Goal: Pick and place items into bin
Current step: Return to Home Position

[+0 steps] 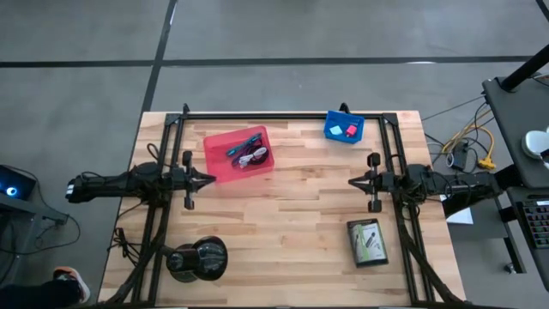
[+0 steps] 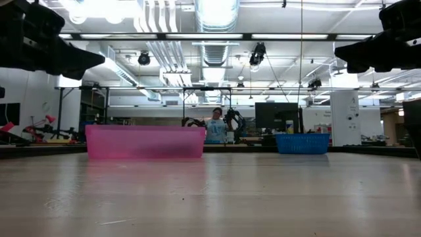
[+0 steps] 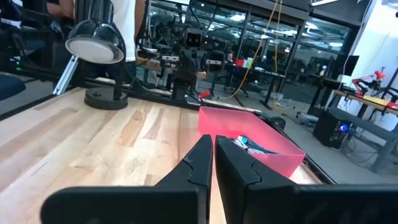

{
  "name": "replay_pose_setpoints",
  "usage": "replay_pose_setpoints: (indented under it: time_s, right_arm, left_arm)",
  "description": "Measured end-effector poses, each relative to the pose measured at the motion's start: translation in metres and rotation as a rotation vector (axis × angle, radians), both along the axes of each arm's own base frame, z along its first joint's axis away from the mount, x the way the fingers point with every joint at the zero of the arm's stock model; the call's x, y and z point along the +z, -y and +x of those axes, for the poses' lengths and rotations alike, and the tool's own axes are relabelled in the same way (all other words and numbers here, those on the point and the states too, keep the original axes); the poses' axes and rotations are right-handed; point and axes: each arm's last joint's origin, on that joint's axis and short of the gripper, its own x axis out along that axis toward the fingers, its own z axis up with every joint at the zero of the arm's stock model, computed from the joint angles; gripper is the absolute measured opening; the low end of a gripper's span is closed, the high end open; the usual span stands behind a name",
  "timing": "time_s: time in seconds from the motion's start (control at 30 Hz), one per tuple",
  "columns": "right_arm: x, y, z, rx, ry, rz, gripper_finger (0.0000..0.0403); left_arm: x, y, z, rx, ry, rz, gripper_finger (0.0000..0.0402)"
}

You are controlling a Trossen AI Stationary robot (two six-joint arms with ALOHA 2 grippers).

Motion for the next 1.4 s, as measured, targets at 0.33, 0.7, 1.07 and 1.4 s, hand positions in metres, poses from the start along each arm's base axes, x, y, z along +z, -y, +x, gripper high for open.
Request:
replay_pose_setpoints:
  time_s: [0.33, 0.7, 1.07, 1.4]
  right_arm:
    - [-0.0001, 0.0000, 0.0001, 0.004, 0.002, 0.112, 0.0009]
    - [-0.0001, 0.0000, 0.0001, 0.003, 0.002, 0.110, 0.0009]
    - [0.0000, 0.0000, 0.0001, 0.003, 0.002, 0.109, 0.0009]
    - [0.0000, 0.0000, 0.0001, 0.003, 0.002, 0.109, 0.0009]
  left_arm:
    - [-0.0015, 0.0000, 0.0003, 0.000, -0.005, -0.001, 0.0008]
    - [-0.0024, 0.0000, 0.0007, 0.000, -0.011, -0.001, 0.0008]
    - [-0.0032, 0.0000, 0.0013, 0.000, -0.020, 0.000, 0.0008]
    - [-0.0034, 0.0000, 0.0014, 0.000, -0.020, 0.000, 0.0008]
